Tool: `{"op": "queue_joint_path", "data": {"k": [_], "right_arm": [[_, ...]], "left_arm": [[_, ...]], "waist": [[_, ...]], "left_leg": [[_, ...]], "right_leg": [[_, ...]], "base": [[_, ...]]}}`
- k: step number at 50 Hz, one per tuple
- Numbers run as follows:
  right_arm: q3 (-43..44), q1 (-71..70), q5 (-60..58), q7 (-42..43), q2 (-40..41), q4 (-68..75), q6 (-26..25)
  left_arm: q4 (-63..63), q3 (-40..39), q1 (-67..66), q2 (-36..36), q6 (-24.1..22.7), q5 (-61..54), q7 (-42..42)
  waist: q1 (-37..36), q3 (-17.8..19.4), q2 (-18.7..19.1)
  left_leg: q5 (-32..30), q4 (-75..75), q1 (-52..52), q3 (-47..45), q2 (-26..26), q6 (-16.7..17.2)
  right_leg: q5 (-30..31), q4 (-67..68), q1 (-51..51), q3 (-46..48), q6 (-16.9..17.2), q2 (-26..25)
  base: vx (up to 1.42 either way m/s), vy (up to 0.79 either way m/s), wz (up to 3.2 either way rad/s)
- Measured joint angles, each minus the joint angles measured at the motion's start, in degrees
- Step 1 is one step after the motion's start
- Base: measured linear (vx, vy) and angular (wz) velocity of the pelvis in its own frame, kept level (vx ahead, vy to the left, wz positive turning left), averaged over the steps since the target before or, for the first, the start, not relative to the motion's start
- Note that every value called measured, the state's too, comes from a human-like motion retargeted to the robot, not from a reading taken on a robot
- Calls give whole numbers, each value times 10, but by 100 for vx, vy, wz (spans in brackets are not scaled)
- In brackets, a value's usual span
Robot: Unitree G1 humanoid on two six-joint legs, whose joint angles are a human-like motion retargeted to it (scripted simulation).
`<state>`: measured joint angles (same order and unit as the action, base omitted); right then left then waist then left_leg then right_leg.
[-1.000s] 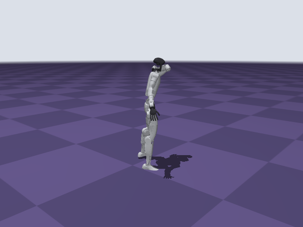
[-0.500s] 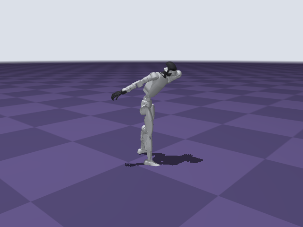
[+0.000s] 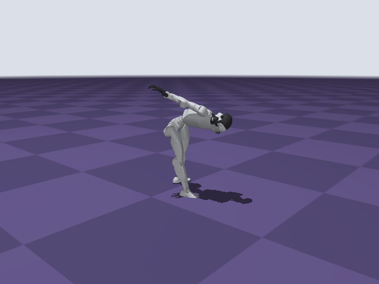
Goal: Upper body actions
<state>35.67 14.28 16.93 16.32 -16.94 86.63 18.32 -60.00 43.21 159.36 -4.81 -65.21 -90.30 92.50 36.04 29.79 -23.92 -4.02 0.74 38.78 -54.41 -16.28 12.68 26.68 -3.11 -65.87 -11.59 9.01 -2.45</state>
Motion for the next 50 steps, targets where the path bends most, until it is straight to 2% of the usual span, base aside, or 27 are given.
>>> {"op": "queue_joint_path", "data": {"k": [5, 10, 15, 18, 21, 25, 30, 33, 38, 40, 46, 50], "right_arm": [[-40, -17, 21, 25, -12, 0, 18], [-87, -53, 54, 44, -11, 2, 36], [-116, -64, 66, 53, -7, 16, 43], [-119, -68, 72, 56, -3, 22, 50], [-123, -68, 64, 57, -1, 27, 56], [-120, -63, 27, 62, 0, 32, 62], [-97, -56, -48, 63, 13, 41, 41], [-60, -52, -92, 69, 18, 36, 24], [3, -59, -162, 92, 9, 8, -3], [19, -64, -182, 94, 1, -6, -10], [48, -64, -256, 80, -51, -41, -55], [47, -76, -308, 62, -82, -68, -79]], "left_arm": [[0, 2, 3, -16, -11, 9, 0], [0, 18, 9, 7, -34, 67, 0], [0, 56, -9, 33, -59, 94, 0], [0, 74, -35, 64, -58, 106, 0], [0, 80, -78, 107, -45, 122, 0], [0, 69, -175, 178, -15, 153, 0], [0, -13, -296, 265, -27, 199, 0], [0, -53, -372, 287, -66, 217, 0], [0, -94, -478, 280, -201, 215, -13], [0, -86, -503, 273, -225, 193, -41], [0, 52, -472, 333, -172, 170, -70], [0, 130, -448, 320, -174, 156, -85]], "waist": [[35, 0, -29], [67, 0, -56], [59, 0, -53], [49, 0, -42], [28, 0, -18], [-14, 0, 34], [-74, 0, 103], [-118, 0, 147], [-174, 0, 203], [-198, 0, 222], [-270, -3, 286], [-309, -24, 312]], "left_leg": [[5, -4, 29, -28, -9, 4], [5, -10, 39, -35, -19, 1], [-1, -13, 34, -24, -21, -10], [-5, -15, 25, -11, -21, -25], [-4, -18, 9, 5, -19, -29], [-4, -22, -28, 29, -20, -30], [-6, -20, -92, 72, -19, -38], [-4, -17, -135, 103, -16, -44], [6, -14, -220, 150, -6, -50], [11, -10, -254, 165, -2, -52], [23, 1, -343, 229, 12, -49], [24, 7, -367, 281, 24, -49]], "right_leg": [[3, 2, -43, -11, -11, -24], [-4, 18, -60, -14, -30, -48], [-14, 35, -52, -11, -36, -53], [-20, 41, -36, -1, -38, -49], [-26, 46, -12, 14, -40, -44], [-35, 49, 37, 35, -40, -38], [-53, 53, 129, 65, -46, -21], [-68, 53, 197, 90, -43, -6], [-95, 44, 324, 150, -23, 25], [-105, 44, 373, 164, -19, 36], [-140, 38, 525, 203, -28, 61], [-165, 30, 602, 236, -27, 81]], "base": [[23, 9, -45], [4, 1, -35], [-6, -9, 9], [-7, 4, 39], [-13, 11, 40], [-16, 12, 37], [-17, -2, 70], [-25, -9, 85], [-23, -6, 78], [-20, 2, 64], [-20, 7, 86], [-27, 17, 106]]}}
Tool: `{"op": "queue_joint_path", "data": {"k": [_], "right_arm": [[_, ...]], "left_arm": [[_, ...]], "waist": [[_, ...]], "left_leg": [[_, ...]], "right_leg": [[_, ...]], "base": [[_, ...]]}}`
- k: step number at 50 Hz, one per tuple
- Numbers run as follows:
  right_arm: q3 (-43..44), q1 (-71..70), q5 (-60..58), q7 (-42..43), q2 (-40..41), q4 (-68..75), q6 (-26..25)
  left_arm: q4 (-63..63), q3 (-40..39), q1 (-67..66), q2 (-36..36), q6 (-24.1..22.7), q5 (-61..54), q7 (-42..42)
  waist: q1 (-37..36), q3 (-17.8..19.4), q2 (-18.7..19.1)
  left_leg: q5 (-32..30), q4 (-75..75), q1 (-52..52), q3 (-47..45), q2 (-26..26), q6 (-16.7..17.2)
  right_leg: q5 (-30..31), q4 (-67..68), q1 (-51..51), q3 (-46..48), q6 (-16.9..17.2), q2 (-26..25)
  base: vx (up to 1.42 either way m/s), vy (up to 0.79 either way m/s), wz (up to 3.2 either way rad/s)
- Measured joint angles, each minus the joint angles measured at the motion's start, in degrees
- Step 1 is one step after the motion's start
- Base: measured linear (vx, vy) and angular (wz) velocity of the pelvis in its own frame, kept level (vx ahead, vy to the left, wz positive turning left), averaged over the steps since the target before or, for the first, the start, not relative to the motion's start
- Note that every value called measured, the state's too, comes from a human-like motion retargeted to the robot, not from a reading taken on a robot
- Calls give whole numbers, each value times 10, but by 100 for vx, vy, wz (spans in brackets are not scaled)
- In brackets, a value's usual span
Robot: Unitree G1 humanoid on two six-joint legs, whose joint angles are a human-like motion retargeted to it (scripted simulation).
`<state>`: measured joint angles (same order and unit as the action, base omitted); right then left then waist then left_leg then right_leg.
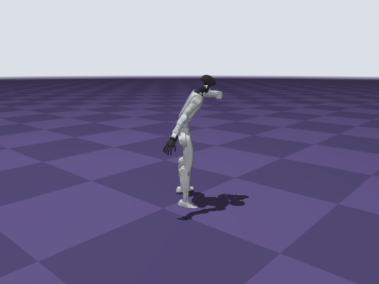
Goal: Upper body actions
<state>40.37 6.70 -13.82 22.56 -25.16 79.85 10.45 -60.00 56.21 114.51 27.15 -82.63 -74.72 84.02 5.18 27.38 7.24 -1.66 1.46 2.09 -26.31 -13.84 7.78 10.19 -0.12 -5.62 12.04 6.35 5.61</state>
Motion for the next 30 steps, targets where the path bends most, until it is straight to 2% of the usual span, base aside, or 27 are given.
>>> {"op": "queue_joint_path", "data": {"k": [5, 10, 15, 20, 25, 30], "right_arm": [[-17, -11, -51, -25, -26, -25, -17], [-25, -25, -69, -42, -44, -34, -29], [-38, -39, -72, -56, -64, -46, -33], [-54, -59, -70, -52, -89, -58, -33], [-55, -63, -54, -47, -113, -69, -36], [-58, -59, -37, -37, -141, -81, -43]], "left_arm": [[0, 67, 18, -38, -24, -27, -37], [0, 125, 39, -34, -19, -37, -59], [0, 161, 48, 15, 17, -25, -53], [0, 148, 22, 78, 37, -18, -47], [0, 125, -32, 150, 63, 7, -14], [0, 126, -100, 192, 124, 32, 21]], "waist": [[-50, -36, 14], [-115, -53, 15], [-179, -35, 16], [-221, 19, 35], [-271, 24, 77], [-334, 24, 131]], "left_leg": [[1, 6, -7, 56, 21, -3], [-5, 15, 7, 108, 50, -4], [-17, 22, 35, 145, 83, -5], [-37, 25, 72, 173, 112, -5], [-67, 23, 149, 203, 133, -6], [-94, 23, 243, 235, 140, -5]], "right_leg": [[-22, -7, 59, 35, 3, 24], [-32, -16, 93, 78, 10, 54], [-29, -25, 104, 124, 24, 91], [-20, -33, 103, 169, 38, 123], [5, -49, 53, 219, 47, 137], [30, -49, -29, 242, 49, 141]], "base": [[-29, 9, 100], [-30, 0, 91], [-38, 9, 75], [-53, 7, 81], [-55, 5, 79], [-48, -5, 67]]}}
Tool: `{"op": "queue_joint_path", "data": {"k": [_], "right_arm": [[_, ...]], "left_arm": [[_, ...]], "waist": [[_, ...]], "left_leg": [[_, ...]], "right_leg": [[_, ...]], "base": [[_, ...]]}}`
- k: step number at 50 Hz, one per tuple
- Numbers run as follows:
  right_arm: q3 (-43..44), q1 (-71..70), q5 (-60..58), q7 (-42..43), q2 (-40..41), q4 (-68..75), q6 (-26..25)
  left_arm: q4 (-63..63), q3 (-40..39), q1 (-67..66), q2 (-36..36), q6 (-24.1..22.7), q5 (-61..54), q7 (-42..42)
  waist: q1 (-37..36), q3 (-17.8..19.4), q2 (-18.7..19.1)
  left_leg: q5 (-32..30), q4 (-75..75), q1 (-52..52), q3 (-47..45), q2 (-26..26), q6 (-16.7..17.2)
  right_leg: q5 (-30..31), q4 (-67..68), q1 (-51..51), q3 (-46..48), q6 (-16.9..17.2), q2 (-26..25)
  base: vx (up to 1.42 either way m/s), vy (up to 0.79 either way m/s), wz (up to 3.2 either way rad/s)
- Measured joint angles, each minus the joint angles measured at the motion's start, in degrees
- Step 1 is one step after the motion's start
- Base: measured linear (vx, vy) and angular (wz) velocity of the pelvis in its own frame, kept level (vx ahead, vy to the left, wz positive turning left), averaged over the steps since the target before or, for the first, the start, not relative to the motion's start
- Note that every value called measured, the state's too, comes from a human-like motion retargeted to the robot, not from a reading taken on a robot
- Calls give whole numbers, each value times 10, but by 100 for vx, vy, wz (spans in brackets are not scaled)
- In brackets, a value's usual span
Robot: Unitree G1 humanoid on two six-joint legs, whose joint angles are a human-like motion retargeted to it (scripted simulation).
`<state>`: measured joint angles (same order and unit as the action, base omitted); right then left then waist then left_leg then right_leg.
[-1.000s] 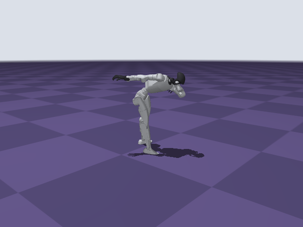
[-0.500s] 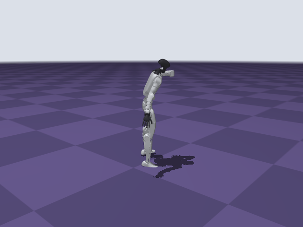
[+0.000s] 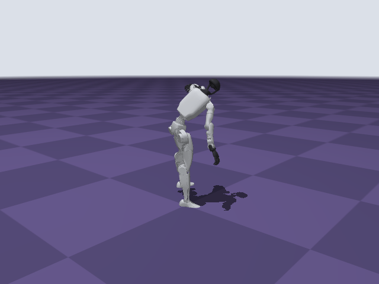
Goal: Upper body actions
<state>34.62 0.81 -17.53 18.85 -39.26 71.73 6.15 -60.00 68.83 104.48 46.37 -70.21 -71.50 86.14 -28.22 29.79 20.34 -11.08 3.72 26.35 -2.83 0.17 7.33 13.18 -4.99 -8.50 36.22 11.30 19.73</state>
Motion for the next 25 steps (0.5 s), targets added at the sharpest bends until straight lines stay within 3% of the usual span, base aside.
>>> {"op": "queue_joint_path", "data": {"k": [8, 19, 25], "right_arm": [[-5, -46, 24, -10, -35, -6, -30], [-26, -202, 61, -53, -40, -47, -97], [-17, -235, 92, -65, -59, -49, -122]], "left_arm": [[0, -20, -79, -69, 69, -3, 15], [0, 26, 14, -136, 188, -7, -23], [0, 28, 68, -213, 190, 7, -16]], "waist": [[-90, 0, 91], [-274, 0, 95], [-357, 0, 95]], "left_leg": [[-32, -3, 132, 58, 20, 5], [-62, -25, 311, 81, 18, 10], [-63, -27, 370, 87, 19, 14]], "right_leg": [[28, 0, -102, 32, -6, 8], [42, 0, -280, 13, -9, -2], [30, 0, -328, 18, -11, -6]], "base": [[-28, -18, 86], [-3, -42, 39], [2, -29, 35]]}}
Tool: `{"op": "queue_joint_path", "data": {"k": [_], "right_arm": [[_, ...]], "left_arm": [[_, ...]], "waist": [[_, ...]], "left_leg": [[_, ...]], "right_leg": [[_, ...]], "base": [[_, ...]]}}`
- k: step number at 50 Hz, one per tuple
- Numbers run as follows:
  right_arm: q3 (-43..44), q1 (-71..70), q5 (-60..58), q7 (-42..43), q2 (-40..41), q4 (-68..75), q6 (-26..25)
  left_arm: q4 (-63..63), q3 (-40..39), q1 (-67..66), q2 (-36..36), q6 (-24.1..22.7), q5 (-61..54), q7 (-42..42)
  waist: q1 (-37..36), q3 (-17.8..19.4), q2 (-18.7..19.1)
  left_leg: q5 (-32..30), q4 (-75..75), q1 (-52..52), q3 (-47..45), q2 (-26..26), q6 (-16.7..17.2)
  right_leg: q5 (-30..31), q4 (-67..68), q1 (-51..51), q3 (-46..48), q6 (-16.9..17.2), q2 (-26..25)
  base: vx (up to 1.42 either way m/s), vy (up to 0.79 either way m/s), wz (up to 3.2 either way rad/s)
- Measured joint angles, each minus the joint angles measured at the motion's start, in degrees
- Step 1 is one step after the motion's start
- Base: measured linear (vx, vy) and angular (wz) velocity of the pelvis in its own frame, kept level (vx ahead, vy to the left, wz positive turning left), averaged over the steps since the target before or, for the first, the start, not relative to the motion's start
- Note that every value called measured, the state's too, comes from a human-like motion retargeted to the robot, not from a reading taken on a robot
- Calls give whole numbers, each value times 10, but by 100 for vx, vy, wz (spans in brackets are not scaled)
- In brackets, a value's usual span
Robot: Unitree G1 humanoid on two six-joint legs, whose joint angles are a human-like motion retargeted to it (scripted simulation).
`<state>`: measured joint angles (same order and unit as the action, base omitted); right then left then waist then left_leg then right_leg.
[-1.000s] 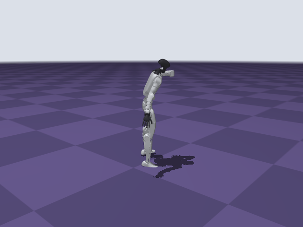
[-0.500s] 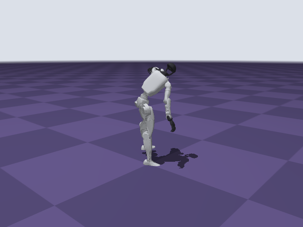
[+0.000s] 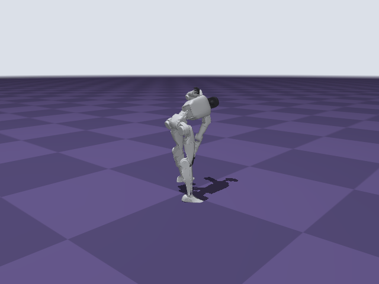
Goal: Upper body actions
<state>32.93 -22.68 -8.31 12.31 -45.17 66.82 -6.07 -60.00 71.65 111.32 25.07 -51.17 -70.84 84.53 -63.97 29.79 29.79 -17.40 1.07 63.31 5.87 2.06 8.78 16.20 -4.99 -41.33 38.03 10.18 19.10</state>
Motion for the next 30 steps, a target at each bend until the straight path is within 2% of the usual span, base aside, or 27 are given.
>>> {"op": "queue_joint_path", "data": {"k": [7, 15, 18, 21, 26, 30], "right_arm": [[-10, -21, -41, -66, -17, -11, -29], [26, 43, -72, -51, -6, 13, -37], [53, 90, -84, -34, 32, 13, -24], [82, 164, -111, -14, 85, -4, 3], [132, 277, -134, 39, 213, -9, 32], [155, 327, -102, 54, 304, -14, 65]], "left_arm": [[0, -13, 28, -44, 6, -7, -18], [0, -76, 39, -71, 5, -18, -38], [0, -120, 49, -96, -15, -44, -41], [0, -175, 65, -123, -56, -118, -55], [0, -244, 78, -152, -105, -189, -33], [0, -266, 69, -134, -107, -214, -6]], "waist": [[-32, 0, 0], [2, 0, 0], [36, 0, -1], [77, 0, -7], [149, 0, -57], [218, 0, -122]], "left_leg": [[4, 8, 28, 10, -5, -2], [25, 44, -15, 26, -12, -6], [47, 76, -44, 47, -8, -14], [82, 127, -74, 63, -3, -25], [140, 200, -136, 60, 3, -47], [178, 225, -197, 18, -21, -70]], "right_leg": [[-1, 2, -24, 0, -8, -7], [0, 16, 37, 13, -3, -14], [14, 22, 81, 15, -2, -16], [33, 25, 131, 17, -7, -21], [64, 46, 201, 8, -33, -17], [91, 69, 221, -6, -97, -25]], "base": [[0, -3, 4], [4, 3, -6], [8, 14, -9], [7, 25, -19], [10, 34, -48], [8, 40, -127]]}}
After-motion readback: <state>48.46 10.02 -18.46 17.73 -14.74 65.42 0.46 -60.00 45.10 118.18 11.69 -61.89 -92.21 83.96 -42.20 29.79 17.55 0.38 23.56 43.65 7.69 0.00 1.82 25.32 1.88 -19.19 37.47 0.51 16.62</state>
